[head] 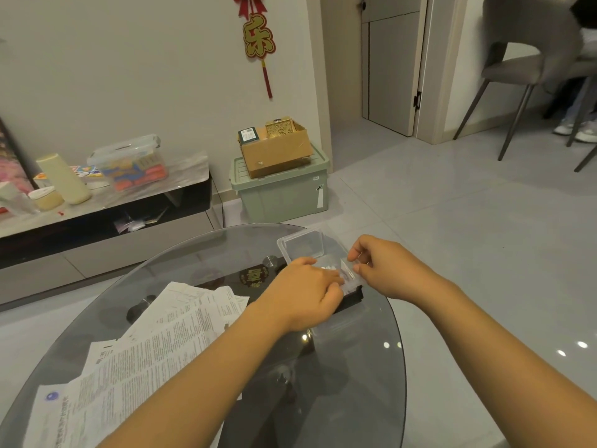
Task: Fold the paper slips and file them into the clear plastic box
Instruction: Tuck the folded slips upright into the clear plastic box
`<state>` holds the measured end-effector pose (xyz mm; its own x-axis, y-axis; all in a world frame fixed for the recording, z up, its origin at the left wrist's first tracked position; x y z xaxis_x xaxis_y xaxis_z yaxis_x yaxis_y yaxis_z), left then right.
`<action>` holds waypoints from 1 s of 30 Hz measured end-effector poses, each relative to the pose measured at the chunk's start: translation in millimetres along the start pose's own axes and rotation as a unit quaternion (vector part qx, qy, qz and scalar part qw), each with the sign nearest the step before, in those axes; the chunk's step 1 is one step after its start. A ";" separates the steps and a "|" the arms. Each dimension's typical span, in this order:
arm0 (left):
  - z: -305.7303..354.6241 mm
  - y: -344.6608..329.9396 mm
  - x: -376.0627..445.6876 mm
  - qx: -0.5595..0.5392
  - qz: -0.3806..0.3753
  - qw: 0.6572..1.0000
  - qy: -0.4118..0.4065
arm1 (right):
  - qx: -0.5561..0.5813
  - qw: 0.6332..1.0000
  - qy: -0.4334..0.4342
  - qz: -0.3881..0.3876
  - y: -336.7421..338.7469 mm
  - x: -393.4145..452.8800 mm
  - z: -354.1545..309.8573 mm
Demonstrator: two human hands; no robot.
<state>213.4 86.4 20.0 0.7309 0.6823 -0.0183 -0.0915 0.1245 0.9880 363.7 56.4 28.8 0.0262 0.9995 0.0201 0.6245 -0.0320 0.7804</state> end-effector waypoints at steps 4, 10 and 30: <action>6.3 3.1 2.0 -0.019 -0.047 0.999 0.004 | 0.001 1.000 0.002 0.000 -0.7 0.9 -0.4; 1.7 0.7 4.0 -0.044 -0.025 0.999 0.014 | -0.003 1.000 0.007 -0.004 -1.5 1.4 1.8; 2.9 0.4 -164.6 -0.105 0.151 0.956 0.227 | -0.075 0.959 0.273 0.023 -60.2 -72.1 -76.4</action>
<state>95.1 -27.9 23.9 0.2853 0.9463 0.1519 -0.4215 -0.0184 0.9067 264.6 -13.1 28.1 -0.3872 0.8534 0.3491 0.5123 -0.1157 0.8510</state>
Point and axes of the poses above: each hand's wrist, its own x-axis towards the middle knuckle, its own y-axis out of the back of the hand, z = x × y, the point moved 2 cm from there along x, towards the middle knuckle, and after that the axes turned 5 degrees about y, right-handed, at the moved point
